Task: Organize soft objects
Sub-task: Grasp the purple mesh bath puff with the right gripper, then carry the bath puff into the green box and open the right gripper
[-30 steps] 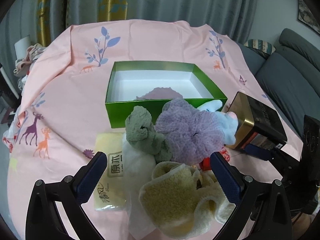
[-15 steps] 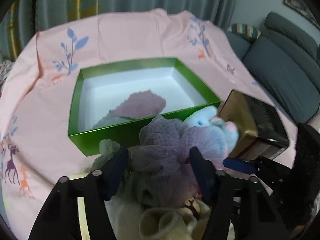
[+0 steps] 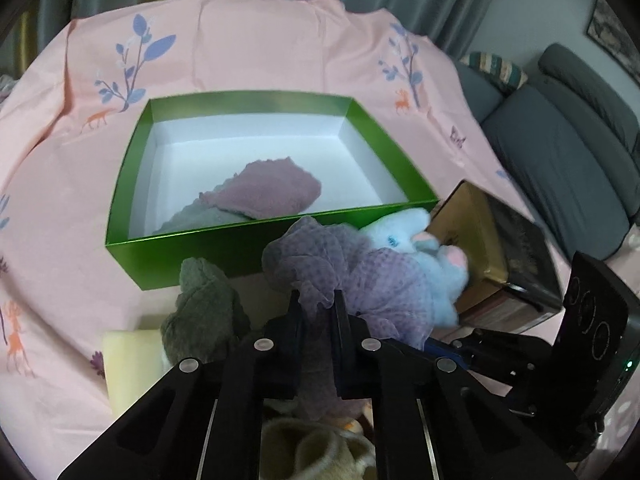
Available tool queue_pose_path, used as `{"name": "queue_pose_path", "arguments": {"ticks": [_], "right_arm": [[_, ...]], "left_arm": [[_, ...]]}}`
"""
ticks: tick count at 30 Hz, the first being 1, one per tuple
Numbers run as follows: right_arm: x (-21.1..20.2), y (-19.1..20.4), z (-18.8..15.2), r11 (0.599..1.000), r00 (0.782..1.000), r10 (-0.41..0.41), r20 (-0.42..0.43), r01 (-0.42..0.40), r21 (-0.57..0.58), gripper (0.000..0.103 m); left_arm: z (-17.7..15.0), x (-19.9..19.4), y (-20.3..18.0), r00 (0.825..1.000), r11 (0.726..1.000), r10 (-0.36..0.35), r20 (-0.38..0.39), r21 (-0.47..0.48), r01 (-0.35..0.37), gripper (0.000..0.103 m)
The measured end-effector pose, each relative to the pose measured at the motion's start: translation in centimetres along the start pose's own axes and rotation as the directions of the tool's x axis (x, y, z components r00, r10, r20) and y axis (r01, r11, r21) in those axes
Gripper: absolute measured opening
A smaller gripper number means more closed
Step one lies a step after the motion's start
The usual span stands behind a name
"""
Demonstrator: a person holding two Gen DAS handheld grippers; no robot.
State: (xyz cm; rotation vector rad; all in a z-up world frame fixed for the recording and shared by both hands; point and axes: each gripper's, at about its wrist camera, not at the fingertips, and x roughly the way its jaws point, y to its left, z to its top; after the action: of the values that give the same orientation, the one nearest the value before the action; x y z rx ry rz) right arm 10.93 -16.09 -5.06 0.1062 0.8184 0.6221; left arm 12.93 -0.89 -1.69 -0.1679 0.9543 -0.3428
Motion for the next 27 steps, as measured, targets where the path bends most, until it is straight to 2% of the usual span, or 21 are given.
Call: {"name": "queue_pose_path", "arguments": {"ticks": [5, 9, 12, 15, 18, 23, 24, 26, 27], "right_arm": [[-2.7, 1.8, 1.3, 0.998, 0.997, 0.011, 0.079, -0.006, -0.065, 0.005], [-3.9, 2.6, 4.4, 0.994, 0.99, -0.011, 0.14, 0.026, -0.107, 0.006], [-3.6, 2.9, 7.3, 0.989, 0.985, -0.028, 0.172, 0.052, -0.137, 0.006], [-2.8, 2.3, 9.8, 0.989, 0.982, -0.044, 0.182, 0.069, -0.131, 0.006], [-0.8, 1.6, 12.0, 0.99, 0.984, -0.064, 0.166, 0.083, -0.111, 0.008], [3.9, 0.3, 13.7, 0.986, 0.989, -0.127, 0.07, 0.133, -0.098, 0.01], [5.1, -0.1, 13.8, 0.984, 0.988, -0.146, 0.047, 0.15, -0.1, 0.014], [6.7, -0.5, 13.9, 0.979, 0.985, -0.175, 0.0, 0.174, -0.109, 0.034], [7.5, -0.9, 13.8, 0.975, 0.98, -0.198, -0.024, 0.195, -0.108, 0.055]], "left_arm": [[0.4, -3.4, -1.1, 0.996, 0.999, -0.047, 0.077, 0.02, 0.045, 0.01], [2.8, -5.2, -1.7, 0.991, 0.998, -0.037, 0.125, 0.049, 0.032, 0.01], [5.3, -5.5, -1.7, 0.987, 0.998, -0.004, 0.16, 0.057, -0.006, 0.01], [7.8, -4.6, -1.0, 0.985, 0.999, 0.026, 0.172, 0.037, -0.033, 0.01], [10.4, -2.5, 0.6, 0.987, 0.999, 0.041, 0.156, -0.024, -0.038, 0.011], [12.2, 2.2, 3.8, 0.99, 0.987, 0.119, 0.071, -0.118, -0.111, 0.011], [12.2, 3.1, 4.5, 0.988, 0.981, 0.145, 0.05, -0.138, -0.136, 0.013], [12.2, 4.7, 5.5, 0.986, 0.972, 0.168, 0.001, -0.17, -0.165, 0.041], [12.1, 5.3, 5.9, 0.984, 0.966, 0.179, -0.021, -0.184, -0.18, 0.069]]}}
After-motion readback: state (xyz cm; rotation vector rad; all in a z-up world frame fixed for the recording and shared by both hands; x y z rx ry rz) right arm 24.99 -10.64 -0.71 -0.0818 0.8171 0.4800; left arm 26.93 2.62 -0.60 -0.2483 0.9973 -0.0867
